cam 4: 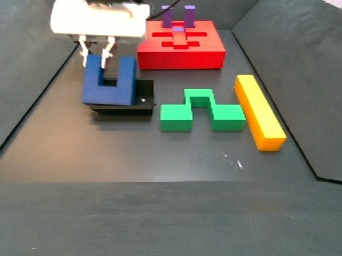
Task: Pick up the blue object. Move up. Place the blue object on the fixture. Regrasp the blue object. Move to above the board. Insert the blue object.
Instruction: Move to above the board.
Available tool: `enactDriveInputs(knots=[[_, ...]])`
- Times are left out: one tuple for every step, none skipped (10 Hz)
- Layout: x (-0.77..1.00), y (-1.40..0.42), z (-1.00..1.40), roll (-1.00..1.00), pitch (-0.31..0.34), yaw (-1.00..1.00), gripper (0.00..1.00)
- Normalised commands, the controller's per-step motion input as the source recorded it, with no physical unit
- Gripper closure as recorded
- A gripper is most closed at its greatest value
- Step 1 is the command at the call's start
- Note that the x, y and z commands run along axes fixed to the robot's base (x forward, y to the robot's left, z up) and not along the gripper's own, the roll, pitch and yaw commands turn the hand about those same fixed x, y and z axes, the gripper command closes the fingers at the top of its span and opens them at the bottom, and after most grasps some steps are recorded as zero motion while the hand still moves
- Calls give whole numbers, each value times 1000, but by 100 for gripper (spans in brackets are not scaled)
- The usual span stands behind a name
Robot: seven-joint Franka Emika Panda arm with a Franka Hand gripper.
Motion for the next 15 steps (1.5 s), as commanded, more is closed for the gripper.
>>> enactDriveInputs(knots=[[-17, 18, 1400, -23, 51, -9, 100], [-31, 27, 1400, -84, 61, -34, 100], [-40, 36, 1400, -57, 35, 9, 100], [-34, 25, 1400, -24, 48, 12, 100], [-30, 21, 1400, -11, 50, 16, 100], [-21, 31, 1400, -7, 43, 16, 100], [0, 5, 706, -5, 55, 19, 100], [13, -1, 479, 2, 62, 24, 100], [29, -10, 229, 0, 78, 29, 100], [25, -12, 177, -4, 84, 29, 100], [-1400, -1314, 272, -1000, 182, 35, 100], [-1400, -1291, 277, -1000, 166, 39, 100], [-1400, -1196, 267, -1000, 130, 56, 100], [-1400, -1154, 234, -1000, 119, 70, 100], [-1400, -1166, 242, -1000, 119, 75, 100]])
